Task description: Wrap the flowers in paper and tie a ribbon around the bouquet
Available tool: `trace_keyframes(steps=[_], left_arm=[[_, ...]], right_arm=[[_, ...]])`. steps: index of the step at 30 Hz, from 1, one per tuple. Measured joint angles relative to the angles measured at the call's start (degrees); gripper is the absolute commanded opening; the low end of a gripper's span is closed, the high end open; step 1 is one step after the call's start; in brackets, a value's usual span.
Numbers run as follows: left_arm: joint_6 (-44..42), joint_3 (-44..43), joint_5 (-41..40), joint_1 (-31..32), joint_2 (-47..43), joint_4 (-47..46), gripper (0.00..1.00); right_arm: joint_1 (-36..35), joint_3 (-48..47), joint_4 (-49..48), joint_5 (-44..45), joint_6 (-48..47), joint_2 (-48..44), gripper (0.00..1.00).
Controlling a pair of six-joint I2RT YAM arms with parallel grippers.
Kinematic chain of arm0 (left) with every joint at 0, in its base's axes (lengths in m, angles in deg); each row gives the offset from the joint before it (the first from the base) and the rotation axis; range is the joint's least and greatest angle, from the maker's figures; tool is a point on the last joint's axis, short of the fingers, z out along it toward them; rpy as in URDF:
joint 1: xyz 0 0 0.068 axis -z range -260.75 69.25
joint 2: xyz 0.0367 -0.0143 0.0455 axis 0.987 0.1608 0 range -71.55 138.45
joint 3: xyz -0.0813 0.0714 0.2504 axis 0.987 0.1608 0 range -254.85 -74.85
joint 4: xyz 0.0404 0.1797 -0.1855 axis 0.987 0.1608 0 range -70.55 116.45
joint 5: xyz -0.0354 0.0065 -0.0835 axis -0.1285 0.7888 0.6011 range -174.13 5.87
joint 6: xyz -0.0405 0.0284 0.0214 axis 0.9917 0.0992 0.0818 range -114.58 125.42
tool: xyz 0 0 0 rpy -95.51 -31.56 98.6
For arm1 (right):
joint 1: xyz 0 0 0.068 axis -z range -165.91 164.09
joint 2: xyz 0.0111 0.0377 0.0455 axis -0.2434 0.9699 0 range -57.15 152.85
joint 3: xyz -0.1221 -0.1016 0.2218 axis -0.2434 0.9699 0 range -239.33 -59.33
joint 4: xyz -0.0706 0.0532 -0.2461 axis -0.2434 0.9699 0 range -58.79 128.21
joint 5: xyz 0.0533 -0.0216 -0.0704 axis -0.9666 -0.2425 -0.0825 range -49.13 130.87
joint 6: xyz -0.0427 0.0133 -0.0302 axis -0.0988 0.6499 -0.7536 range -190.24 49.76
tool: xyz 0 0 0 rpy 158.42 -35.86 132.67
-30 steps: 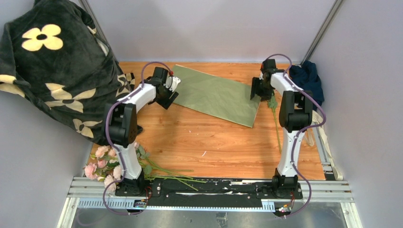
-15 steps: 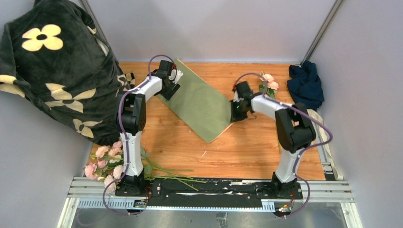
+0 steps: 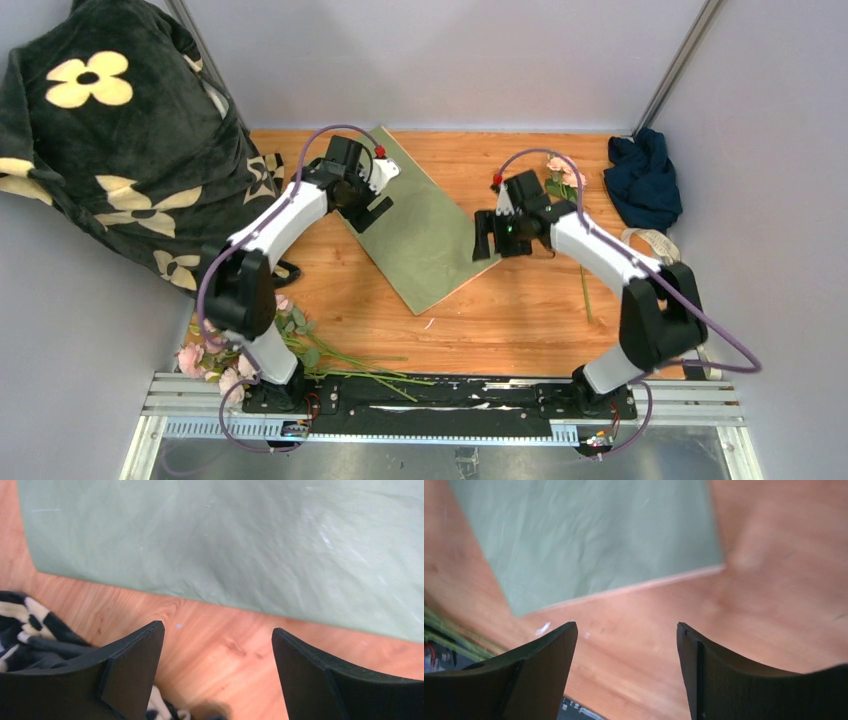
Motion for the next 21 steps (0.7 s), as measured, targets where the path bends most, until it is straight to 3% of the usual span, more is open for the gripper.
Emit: trace_keyframes(steps=[5, 9, 13, 18, 21], left_arm=[[0.09, 6.91, -1.99, 1.97, -12.07, 3.30, 0.85], [0.26, 11.61, -6.45, 0.37, -9.84, 5.09, 0.84], [0.55, 13.22, -9.18, -3.87, -4.61, 5.35, 0.83], [0.98, 10.23, -11.52, -7.06, 1.62, 3.41, 0.83], [1.09, 6.54, -11.54, -6.93, 5.88, 2.36, 0.83]], right_arm=[[8.52, -20.85, 3.74, -0.20, -8.57, 17.38, 0.82], [8.79, -41.11, 6.49, -1.53, -14.67, 33.86, 0.79], [8.74, -54.03, 7.78, -3.85, -16.61, 46.53, 0.79], [8.81, -58.53, 6.40, -12.13, -16.76, 51.74, 0.72], [8.55, -53.64, 1.99, -20.61, -16.39, 51.32, 0.65]])
